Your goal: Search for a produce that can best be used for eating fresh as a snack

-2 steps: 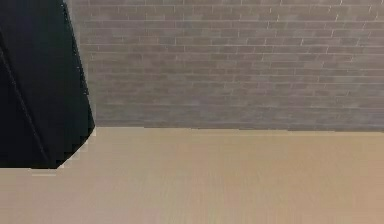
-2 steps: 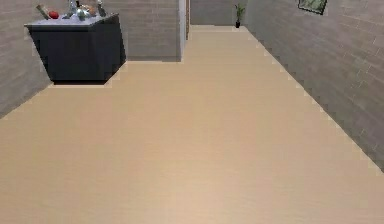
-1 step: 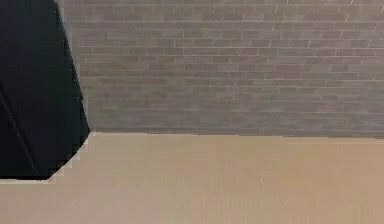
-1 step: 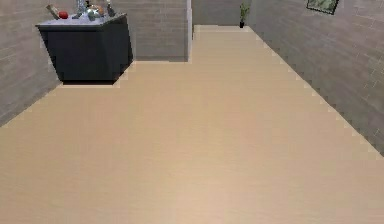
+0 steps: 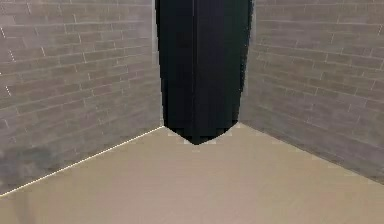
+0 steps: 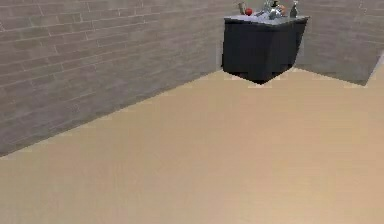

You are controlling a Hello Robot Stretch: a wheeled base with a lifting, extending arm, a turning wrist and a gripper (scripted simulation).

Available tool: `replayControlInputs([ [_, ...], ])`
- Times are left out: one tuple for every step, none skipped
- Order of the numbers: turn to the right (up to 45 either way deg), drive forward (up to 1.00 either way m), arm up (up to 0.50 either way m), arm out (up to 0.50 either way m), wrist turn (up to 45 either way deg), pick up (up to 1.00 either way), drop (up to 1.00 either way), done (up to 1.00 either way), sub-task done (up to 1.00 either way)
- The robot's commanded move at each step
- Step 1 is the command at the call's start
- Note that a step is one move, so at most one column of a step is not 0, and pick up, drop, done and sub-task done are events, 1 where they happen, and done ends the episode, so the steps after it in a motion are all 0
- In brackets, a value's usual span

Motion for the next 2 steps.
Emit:
replayControlInputs([
  [-39.0, 0.0, 0.0, 0.0, 0.0, 0.0, 0.0, 0.0, 0.0],
  [0.0, 0.9, 0.0, 0.0, 0.0, 0.0, 0.0, 0.0, 0.0],
])
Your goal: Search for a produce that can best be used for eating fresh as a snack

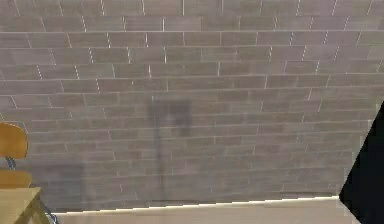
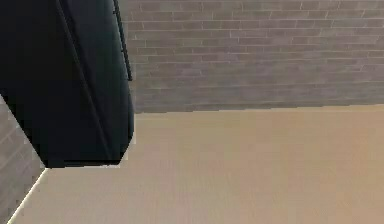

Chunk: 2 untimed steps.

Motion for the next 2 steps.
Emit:
replayControlInputs([
  [-45.0, 0.0, 0.0, 0.0, 0.0, 0.0, 0.0, 0.0, 0.0],
  [-30.0, 0.0, 0.0, 0.0, 0.0, 0.0, 0.0, 0.0, 0.0],
])
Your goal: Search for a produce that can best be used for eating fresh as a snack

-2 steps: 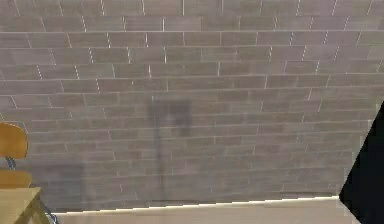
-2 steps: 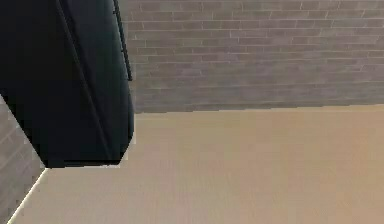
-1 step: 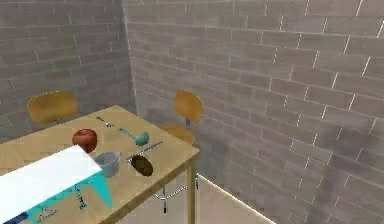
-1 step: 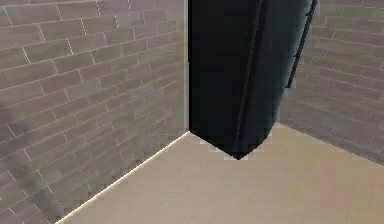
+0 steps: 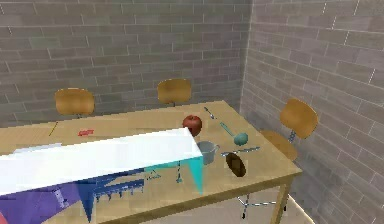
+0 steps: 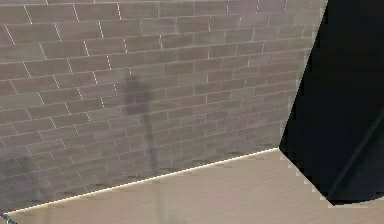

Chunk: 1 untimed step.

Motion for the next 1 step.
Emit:
replayControlInputs([
  [0.0, 0.0, 0.0, 0.0, 0.0, 0.0, 0.0, 1.0, 0.0],
])
